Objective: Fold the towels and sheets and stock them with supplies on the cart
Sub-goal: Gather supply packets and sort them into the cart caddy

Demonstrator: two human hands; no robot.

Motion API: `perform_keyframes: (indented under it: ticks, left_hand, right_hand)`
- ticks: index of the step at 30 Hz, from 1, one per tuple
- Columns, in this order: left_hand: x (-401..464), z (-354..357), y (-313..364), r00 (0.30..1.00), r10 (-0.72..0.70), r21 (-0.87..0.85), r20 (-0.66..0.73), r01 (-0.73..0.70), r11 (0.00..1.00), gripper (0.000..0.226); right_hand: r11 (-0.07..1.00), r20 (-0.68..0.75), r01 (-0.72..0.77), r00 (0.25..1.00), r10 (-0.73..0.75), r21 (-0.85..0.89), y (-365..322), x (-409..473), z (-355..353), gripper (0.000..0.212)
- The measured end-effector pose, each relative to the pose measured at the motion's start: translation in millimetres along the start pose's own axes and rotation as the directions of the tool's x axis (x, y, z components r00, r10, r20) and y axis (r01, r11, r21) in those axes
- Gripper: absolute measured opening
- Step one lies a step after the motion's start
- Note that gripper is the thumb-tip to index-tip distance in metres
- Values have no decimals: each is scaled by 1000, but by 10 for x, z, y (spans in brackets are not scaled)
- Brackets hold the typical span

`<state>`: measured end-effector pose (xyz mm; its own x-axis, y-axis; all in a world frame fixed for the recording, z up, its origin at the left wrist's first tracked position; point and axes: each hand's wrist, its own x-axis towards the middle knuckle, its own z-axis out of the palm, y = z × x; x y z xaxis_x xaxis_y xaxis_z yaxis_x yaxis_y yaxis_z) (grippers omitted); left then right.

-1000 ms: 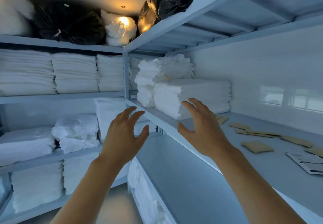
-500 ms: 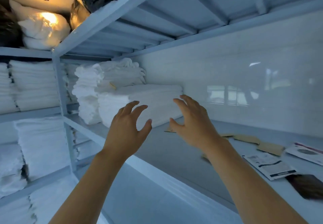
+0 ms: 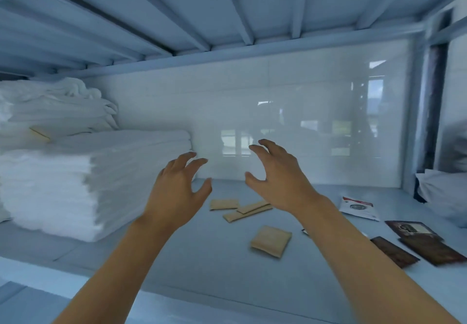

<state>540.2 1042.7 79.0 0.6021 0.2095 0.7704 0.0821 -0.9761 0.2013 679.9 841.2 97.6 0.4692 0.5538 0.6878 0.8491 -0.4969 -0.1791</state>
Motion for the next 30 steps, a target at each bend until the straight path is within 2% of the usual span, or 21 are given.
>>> perform_keyframes:
  ticks: [3, 8, 14, 19, 25, 28, 30]
  left_hand:
    - [197, 167, -286, 998, 44, 1, 46, -44, 999, 51]
    - [457, 551, -819, 973, 80, 45, 218, -92, 995, 50]
    - [635, 1052, -1272, 905, 126, 56, 405, -162, 985, 51]
    - [533, 1402, -1603, 877, 174, 139, 447, -260, 956, 56]
    - [281, 1569, -1223, 778, 382, -142, 499, -362, 921, 56]
    - [236, 1568, -1216, 757, 402, -225, 515, -333, 915, 53]
    - [248, 1557, -1231, 748, 399, -269, 531, -298, 916, 54]
  right_hand:
    - [999, 18, -14, 1000, 15, -39, -24, 136, 108, 68]
    - [997, 48, 1, 999, 3, -72, -91, 347, 391, 66]
    - [994, 216, -75, 972, 90, -77, 52, 457, 824, 66]
    - [983, 336, -109, 929, 154, -149, 372, 384, 1083, 66]
    - [973, 472, -141, 856, 212, -181, 564, 283, 1280, 64]
    - [969, 548, -152, 802, 237, -197, 596, 179, 1406, 62]
    - [972, 554, -157, 800, 230, -176, 585, 158, 1465, 58]
